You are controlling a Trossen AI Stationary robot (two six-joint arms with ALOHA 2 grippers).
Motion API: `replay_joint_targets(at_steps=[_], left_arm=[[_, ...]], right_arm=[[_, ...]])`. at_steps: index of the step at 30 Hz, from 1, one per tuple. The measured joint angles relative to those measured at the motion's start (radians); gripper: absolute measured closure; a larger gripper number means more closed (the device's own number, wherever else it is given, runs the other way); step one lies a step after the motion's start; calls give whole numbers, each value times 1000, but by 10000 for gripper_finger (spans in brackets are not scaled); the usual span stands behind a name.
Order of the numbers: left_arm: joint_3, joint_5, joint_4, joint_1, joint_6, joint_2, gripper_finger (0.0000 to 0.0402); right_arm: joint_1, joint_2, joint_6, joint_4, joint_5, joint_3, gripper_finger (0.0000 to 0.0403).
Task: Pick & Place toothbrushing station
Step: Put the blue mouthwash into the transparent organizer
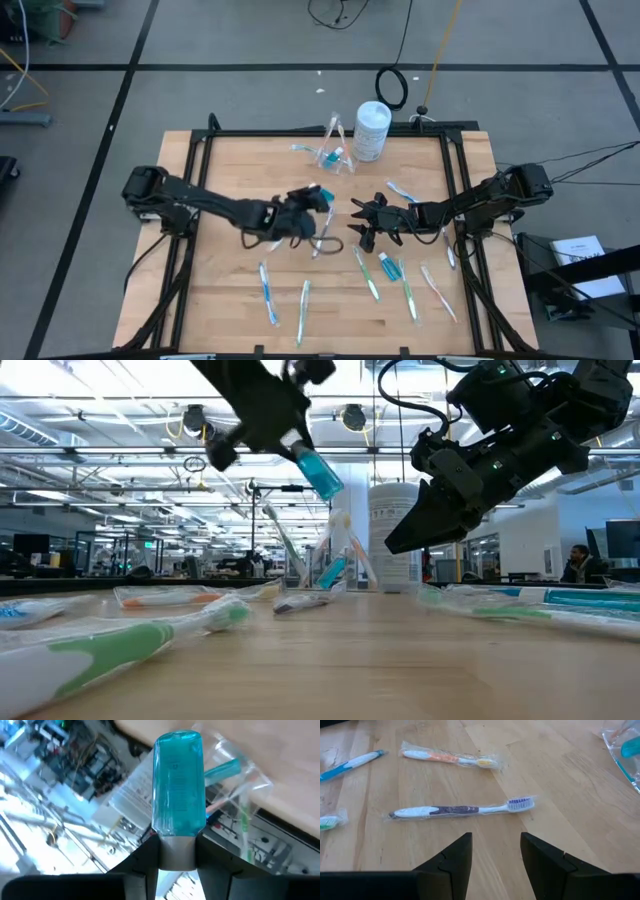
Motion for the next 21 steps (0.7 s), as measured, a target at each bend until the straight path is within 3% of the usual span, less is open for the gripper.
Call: replay_joint_targets(at_steps=[9, 15, 21], left_arm=[[0, 7, 264, 159, 107, 90, 289], [-1, 16, 320, 271, 204, 115, 289], [0, 163, 330, 372, 359, 115, 289]], right_arm=[[-12, 0, -7, 9, 0, 0, 243], [-40, 0, -14, 15, 0, 0, 243], [-69, 0, -56, 16, 0, 0, 243]])
